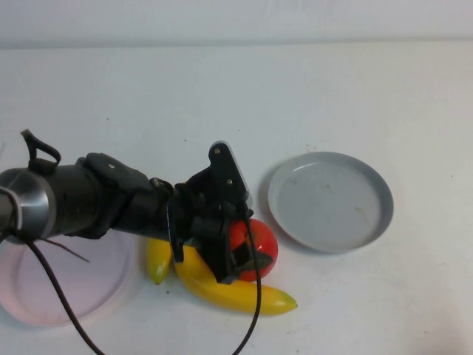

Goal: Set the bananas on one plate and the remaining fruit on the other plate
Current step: Put one type of fruit in the left plate

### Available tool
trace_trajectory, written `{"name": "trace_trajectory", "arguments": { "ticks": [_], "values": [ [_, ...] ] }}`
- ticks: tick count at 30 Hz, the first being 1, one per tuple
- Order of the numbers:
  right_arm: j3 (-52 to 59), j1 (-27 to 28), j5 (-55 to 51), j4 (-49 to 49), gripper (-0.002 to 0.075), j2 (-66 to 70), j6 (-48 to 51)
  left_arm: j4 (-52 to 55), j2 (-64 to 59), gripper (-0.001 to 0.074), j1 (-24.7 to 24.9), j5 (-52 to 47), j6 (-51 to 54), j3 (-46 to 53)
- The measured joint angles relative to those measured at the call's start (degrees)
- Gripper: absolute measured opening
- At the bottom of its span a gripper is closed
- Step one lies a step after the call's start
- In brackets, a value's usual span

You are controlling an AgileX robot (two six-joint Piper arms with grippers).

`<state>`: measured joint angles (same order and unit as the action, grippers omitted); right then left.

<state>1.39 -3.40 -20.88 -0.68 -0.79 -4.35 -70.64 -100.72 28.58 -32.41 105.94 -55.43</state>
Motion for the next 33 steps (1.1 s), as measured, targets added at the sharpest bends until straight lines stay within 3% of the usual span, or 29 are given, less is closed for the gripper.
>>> {"name": "trace_trajectory", "arguments": {
  "ticks": [8, 10, 12, 16, 23, 28, 33],
  "values": [
    [0.0, 0.0, 0.0, 0.0, -0.0016, 0.0, 0.0, -3.63, 5.77, 0.0578, 0.0, -0.77, -0.93, 0.12],
    [0.0, 0.0, 0.0, 0.0, -0.0016, 0.0, 0.0, -3.01, 9.14, 0.0578, 0.0, -0.33, -5.14, 0.12],
    [0.0, 0.0, 0.0, 0.0, -0.0016, 0.0, 0.0, 0.22, 12.98, 0.0578, 0.0, 1.4, -15.78, 0.12],
    [0.0, 0.0, 0.0, 0.0, -0.0015, 0.0, 0.0, 16.88, 19.54, 0.0578, -1.97, 1.77, -41.45, 0.12],
    [0.0, 0.0, 0.0, 0.0, -0.0016, 0.0, 0.0, 53.25, 25.42, 0.0578, -10.22, -3.75, -81.5, 0.2],
    [0.0, 0.0, 0.0, 0.0, -0.0016, 0.0, -0.1, 70.21, 25.9, 0.0578, -12.44, -4.98, -98.01, 1.92],
    [0.0, 0.0, 0.0, 0.0, -0.0015, 0.0, -0.1, 76.47, 25.4, 0.0578, -13.15, -1.56, -103.08, 7.34]
  ]
}}
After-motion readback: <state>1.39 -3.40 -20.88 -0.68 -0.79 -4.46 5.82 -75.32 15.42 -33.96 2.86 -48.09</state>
